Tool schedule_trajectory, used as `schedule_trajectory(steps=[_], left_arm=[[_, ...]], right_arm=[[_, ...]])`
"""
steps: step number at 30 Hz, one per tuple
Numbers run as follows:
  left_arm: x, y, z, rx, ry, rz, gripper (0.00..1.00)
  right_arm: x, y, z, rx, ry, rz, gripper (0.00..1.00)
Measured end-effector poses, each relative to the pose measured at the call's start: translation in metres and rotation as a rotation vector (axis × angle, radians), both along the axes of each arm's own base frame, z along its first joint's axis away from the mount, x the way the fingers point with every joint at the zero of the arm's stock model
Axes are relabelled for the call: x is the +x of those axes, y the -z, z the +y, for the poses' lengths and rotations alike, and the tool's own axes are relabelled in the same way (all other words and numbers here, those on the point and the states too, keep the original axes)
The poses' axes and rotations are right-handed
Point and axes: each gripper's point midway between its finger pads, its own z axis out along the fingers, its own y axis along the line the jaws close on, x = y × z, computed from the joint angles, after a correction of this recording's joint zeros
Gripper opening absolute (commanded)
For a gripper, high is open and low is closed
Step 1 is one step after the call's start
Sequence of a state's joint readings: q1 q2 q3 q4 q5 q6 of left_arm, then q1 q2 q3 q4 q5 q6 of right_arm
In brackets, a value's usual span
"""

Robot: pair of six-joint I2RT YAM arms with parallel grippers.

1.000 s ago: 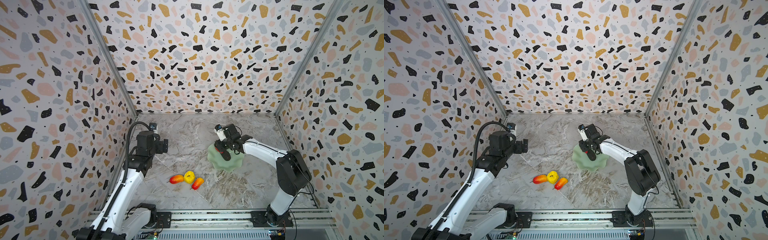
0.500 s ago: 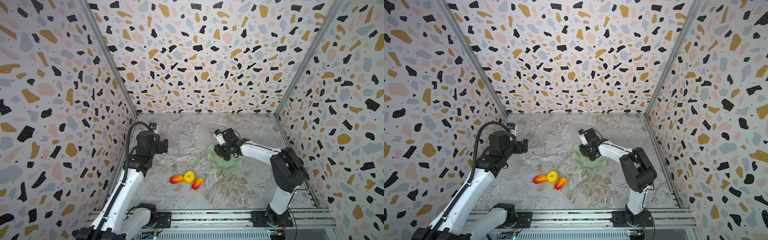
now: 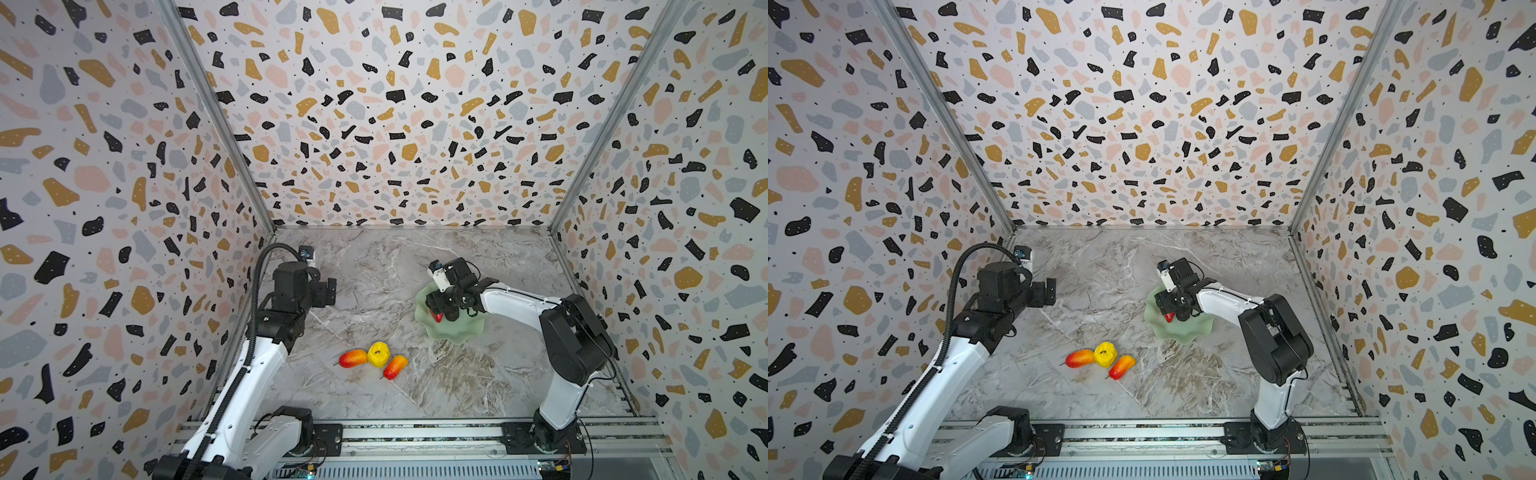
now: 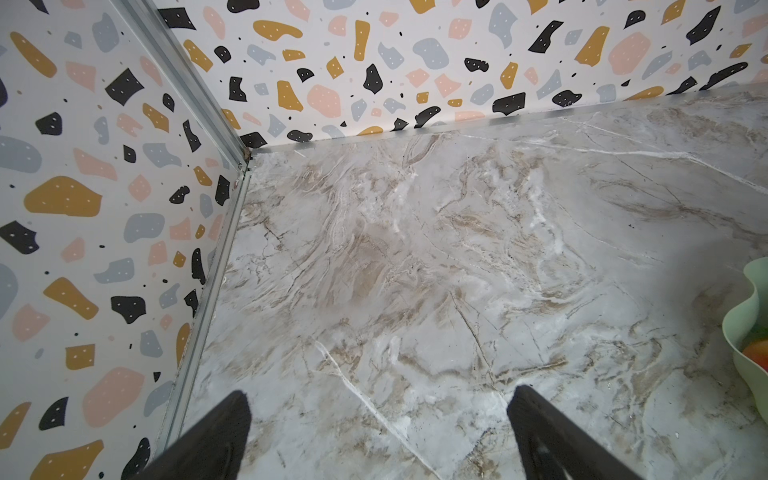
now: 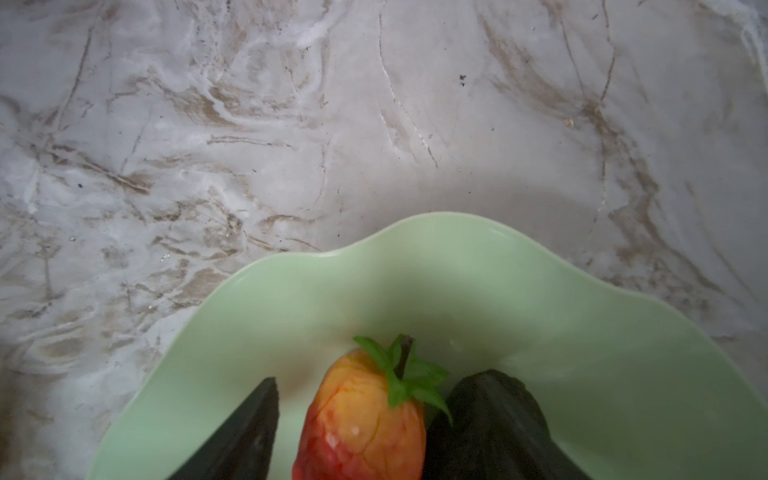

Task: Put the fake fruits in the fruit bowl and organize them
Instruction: 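Move the right gripper to the yellow bell pepper and grasp it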

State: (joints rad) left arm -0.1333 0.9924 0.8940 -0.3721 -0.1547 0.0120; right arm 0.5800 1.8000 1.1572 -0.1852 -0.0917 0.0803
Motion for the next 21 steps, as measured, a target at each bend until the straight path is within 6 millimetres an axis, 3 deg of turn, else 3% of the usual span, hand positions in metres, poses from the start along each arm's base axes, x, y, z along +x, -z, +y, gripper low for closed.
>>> schedule_trajectory(steps=[2, 6, 12, 16, 21], left_arm=[[0.0, 0.0, 0.0, 0.0, 0.001, 0.0, 1.0], [0.0, 0.0, 0.0, -0.001, 0.001, 0.0, 1.0], [0.0, 0.0, -0.002, -0.006, 0.008, 0.001, 0.99], [0.0, 0.0, -0.003, -0.009, 0.013, 0.001, 1.0], [0.0, 0.0, -0.003, -0.009, 0.013, 0.001, 1.0]], right_arm=[[0.0, -0.007, 0.002, -0.009, -0.017, -0.011, 0.99], [-0.006, -0.037, 0.017, -0.026, -0.122, -0.084, 0.99], [-0.055, -0.087, 0.085, 0.014, -0.427, -0.203, 0.99], [-0.096, -0.086, 0.117, 0.059, -0.601, -0.176, 0.99], [-0.135, -0.066, 0.141, 0.082, -0.736, -0.097, 0.99]])
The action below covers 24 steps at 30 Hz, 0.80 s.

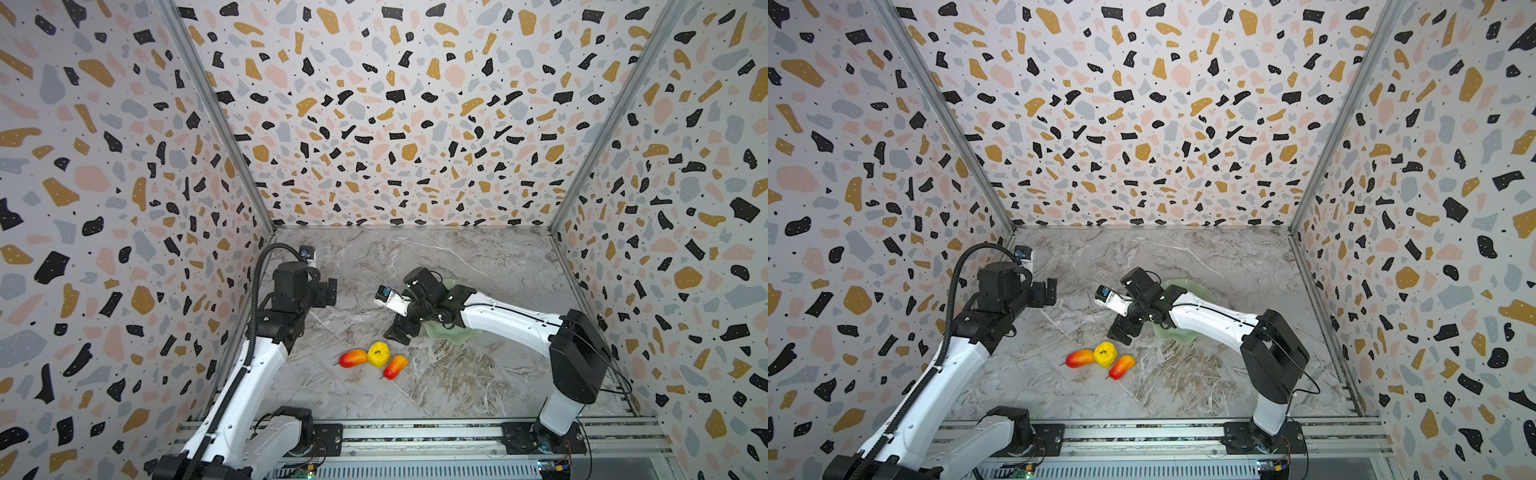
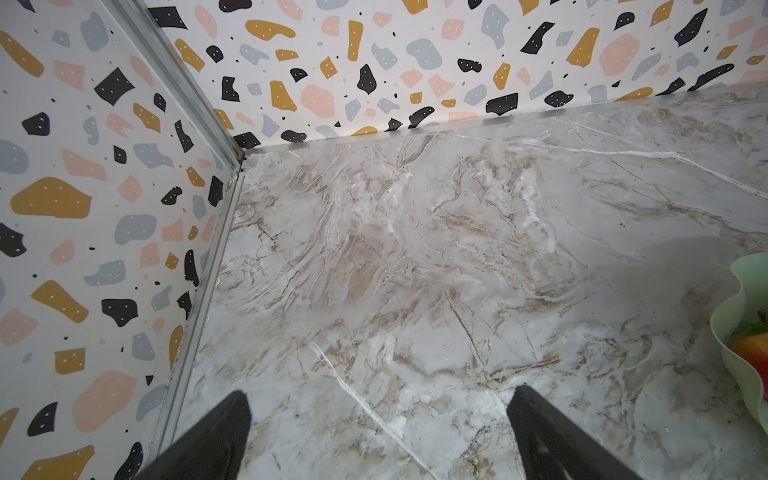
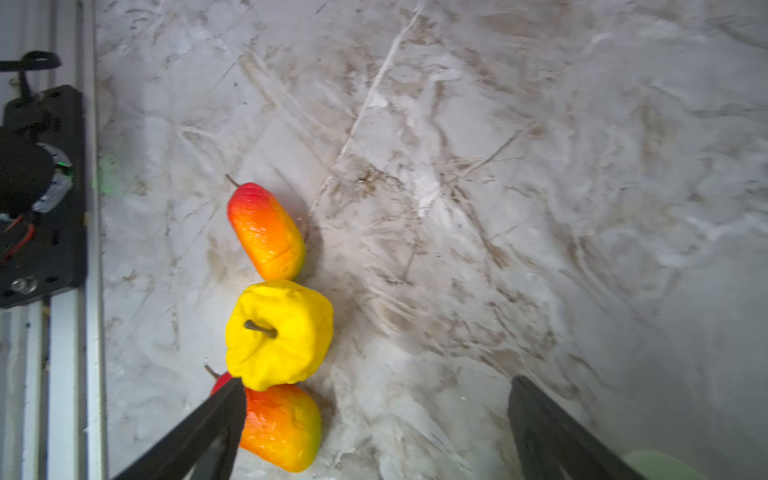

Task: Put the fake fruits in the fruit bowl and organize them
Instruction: 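Move the right gripper to the yellow bell pepper and grasp it, then lift the yellow pepper with the right gripper and carry it over the bowl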

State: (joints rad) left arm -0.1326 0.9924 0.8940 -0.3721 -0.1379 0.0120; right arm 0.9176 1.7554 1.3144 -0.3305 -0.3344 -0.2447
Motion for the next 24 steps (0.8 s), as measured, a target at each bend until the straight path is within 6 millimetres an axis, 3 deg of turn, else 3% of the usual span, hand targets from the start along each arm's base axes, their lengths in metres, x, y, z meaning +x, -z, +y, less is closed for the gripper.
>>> schedule_trajectory(steps=[6, 11, 18, 24], left_arm=[[0.0, 0.0, 0.0, -0.001, 0.002, 0.0, 1.0], [0.0, 0.0, -0.001, -0.002, 0.003, -0.001, 1.0], [-0.001, -0.002, 0.0, -0.003, 0.003, -0.007, 1.0], [-0.001, -0.003, 0.0, -0.003, 0.003, -0.008, 1.0]], right_arm=[[-0.037, 0.016, 0.022, 0.009, -0.11, 0.08, 0.99], [-0.053, 0.033, 0.034, -0.003, -0.142, 0.118, 0.99], [-0.046, 0.066, 0.037, -0.076, -0.087, 0.131, 0.99], [-0.038, 0.074, 0.037, -0.1, -0.052, 0.121, 0.85]])
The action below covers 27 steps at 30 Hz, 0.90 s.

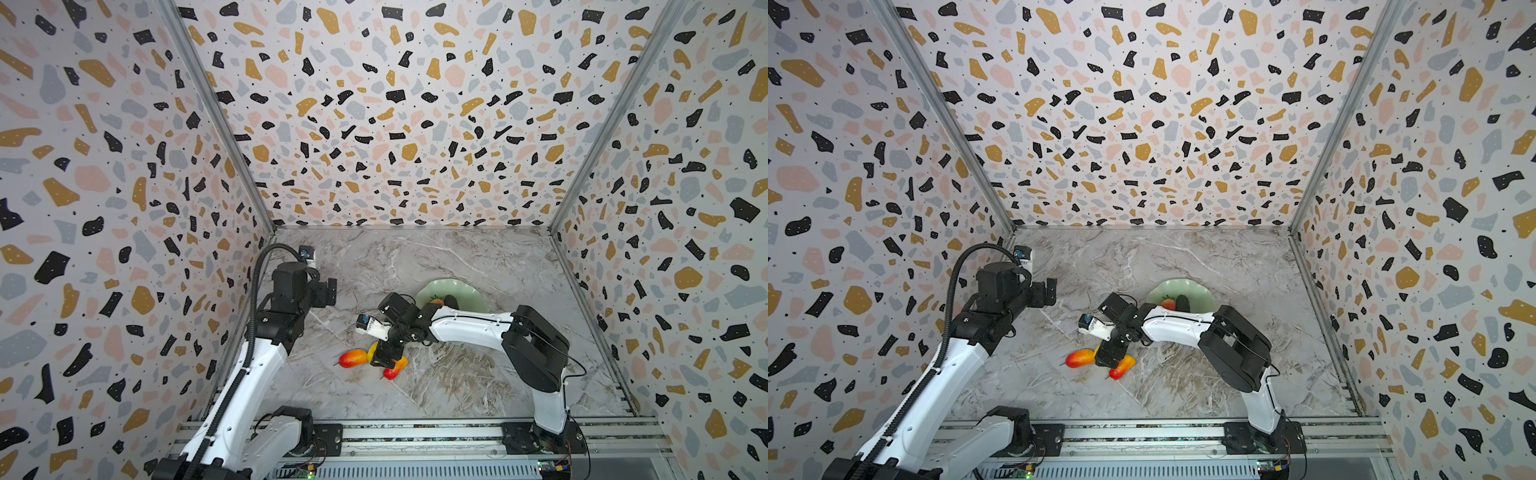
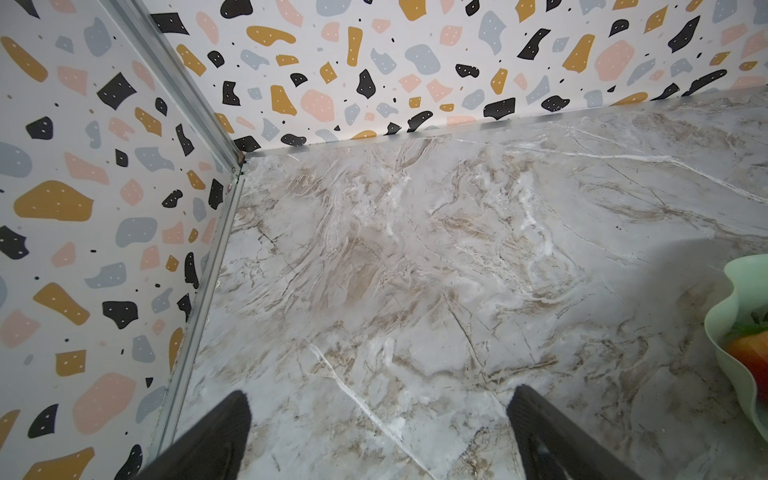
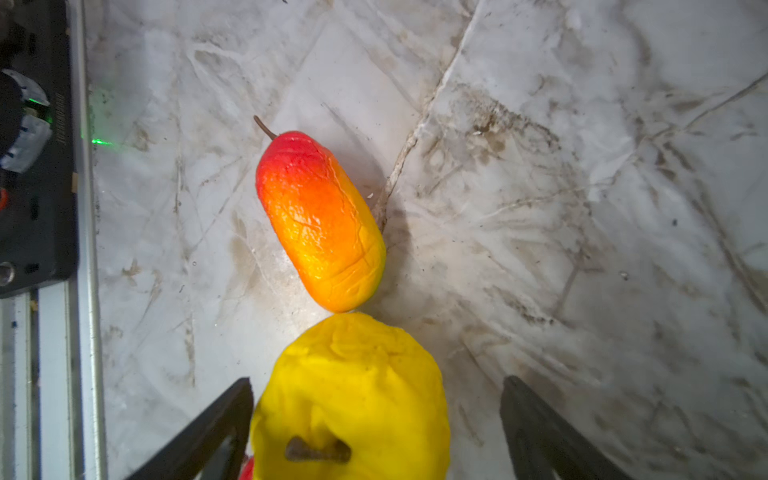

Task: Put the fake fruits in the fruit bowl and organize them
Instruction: 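Lift the yellow pepper with the right gripper and carry it over the bowl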

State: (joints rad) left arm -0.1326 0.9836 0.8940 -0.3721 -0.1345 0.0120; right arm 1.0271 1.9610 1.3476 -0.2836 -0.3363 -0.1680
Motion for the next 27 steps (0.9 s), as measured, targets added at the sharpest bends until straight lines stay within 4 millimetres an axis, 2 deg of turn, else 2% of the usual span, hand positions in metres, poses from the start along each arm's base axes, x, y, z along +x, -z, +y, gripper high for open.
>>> schedule_trajectory(steps=[7, 11, 16, 19, 21, 24, 27], left_arm=[[0.0, 0.0, 0.0, 0.0, 0.0, 0.0, 1.0], [0.0, 0.0, 0.0, 0.0, 0.0, 0.0, 1.0], [0.0, 0.0, 0.0, 0.0, 0.001, 0.0, 0.99], [0.0, 0.0, 0.0, -0.001, 0.001, 0.0, 1.0], [0.0, 0.0, 0.0, 0.0, 0.001, 0.0, 1.0], [0.0, 0.0, 0.0, 0.0, 0.001, 0.0, 1.0], [0.0, 0.0, 0.0, -0.001, 0.001, 0.0, 1.0]], right_arm=[[0.004, -0.004, 0.002, 0.003, 0.013, -0.011, 0.64], [0.01, -0.013, 0.004, 0.009, 0.019, -0.018, 0.48], [0.026, -0.036, -0.001, 0.05, 0.043, -0.018, 0.48], [0.052, -0.067, -0.018, 0.095, 0.107, -0.051, 0.47], [0.076, -0.098, -0.039, 0.137, 0.178, -0.093, 0.47], [0.109, -0.138, -0.078, 0.183, 0.3, -0.168, 0.46], [0.131, -0.158, -0.123, 0.181, 0.433, -0.219, 0.45]])
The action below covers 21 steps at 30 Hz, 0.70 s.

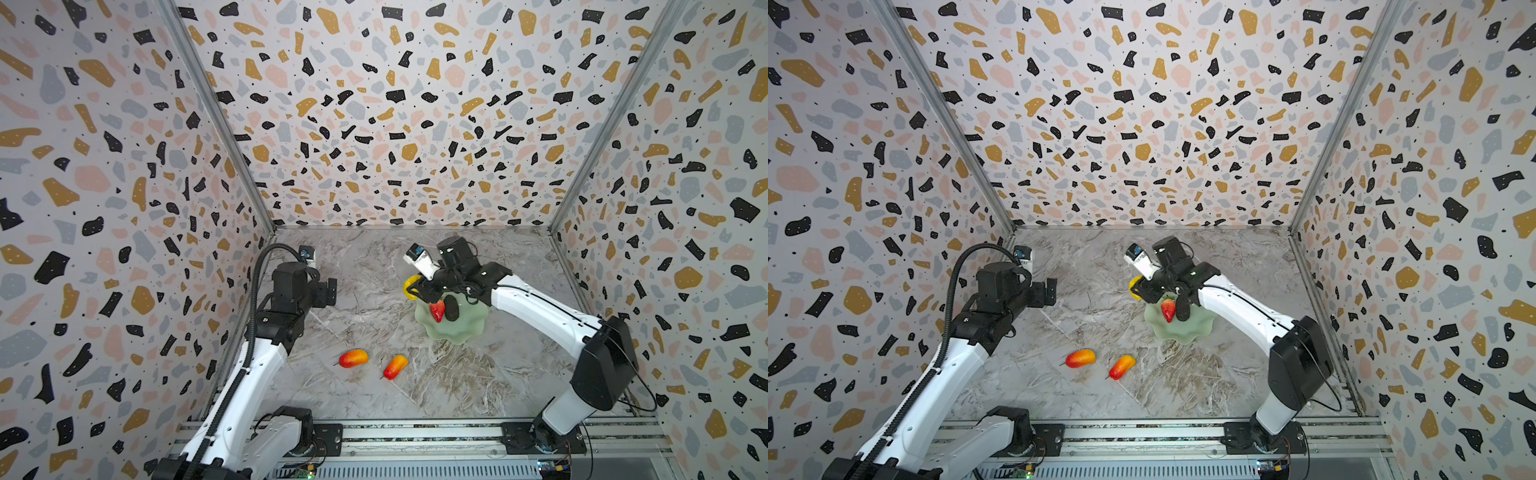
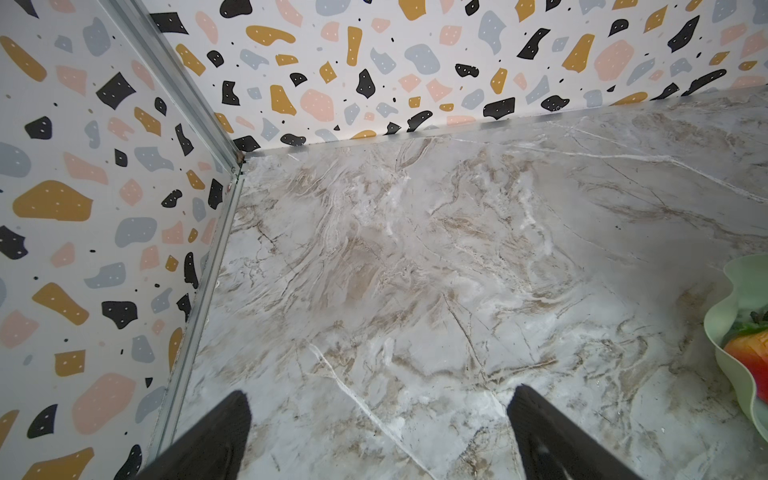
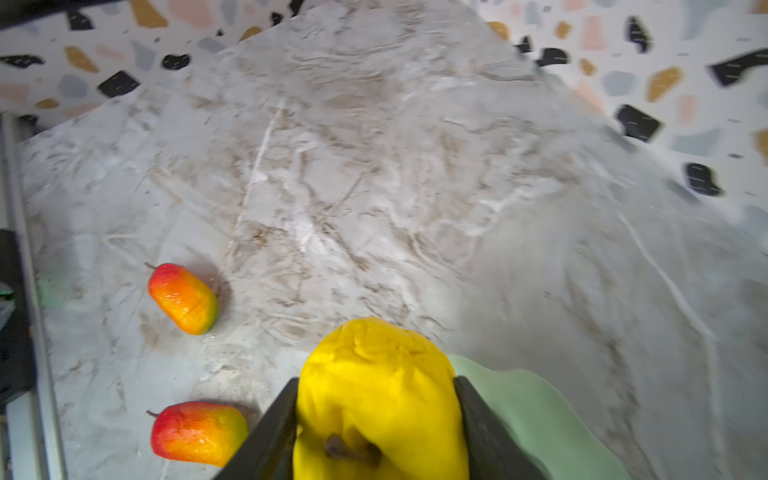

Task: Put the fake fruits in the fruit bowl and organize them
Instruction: 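Lift the yellow pepper with the right gripper and carry it over the bowl, then lower the yellow pepper into the green bowl and open the right gripper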

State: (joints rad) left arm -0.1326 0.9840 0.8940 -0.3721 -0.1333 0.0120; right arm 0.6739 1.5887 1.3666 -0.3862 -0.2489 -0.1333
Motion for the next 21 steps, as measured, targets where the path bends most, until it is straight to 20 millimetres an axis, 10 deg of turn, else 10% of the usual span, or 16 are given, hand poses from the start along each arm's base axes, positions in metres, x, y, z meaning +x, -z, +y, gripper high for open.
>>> schedule_trajectory(steps=[11, 21], left_arm=[[0.0, 0.001, 0.0, 0.001, 0.0, 0.004, 1.0], [0.001, 0.001, 0.0, 0.001, 0.001, 0.005, 1.0]], right_arm=[[0.021, 0.073, -0.124, -0.138, 0.403, 0.175, 0.44], [0.03, 0.118, -0.142, -0.213, 0.491, 0.248, 0.44]])
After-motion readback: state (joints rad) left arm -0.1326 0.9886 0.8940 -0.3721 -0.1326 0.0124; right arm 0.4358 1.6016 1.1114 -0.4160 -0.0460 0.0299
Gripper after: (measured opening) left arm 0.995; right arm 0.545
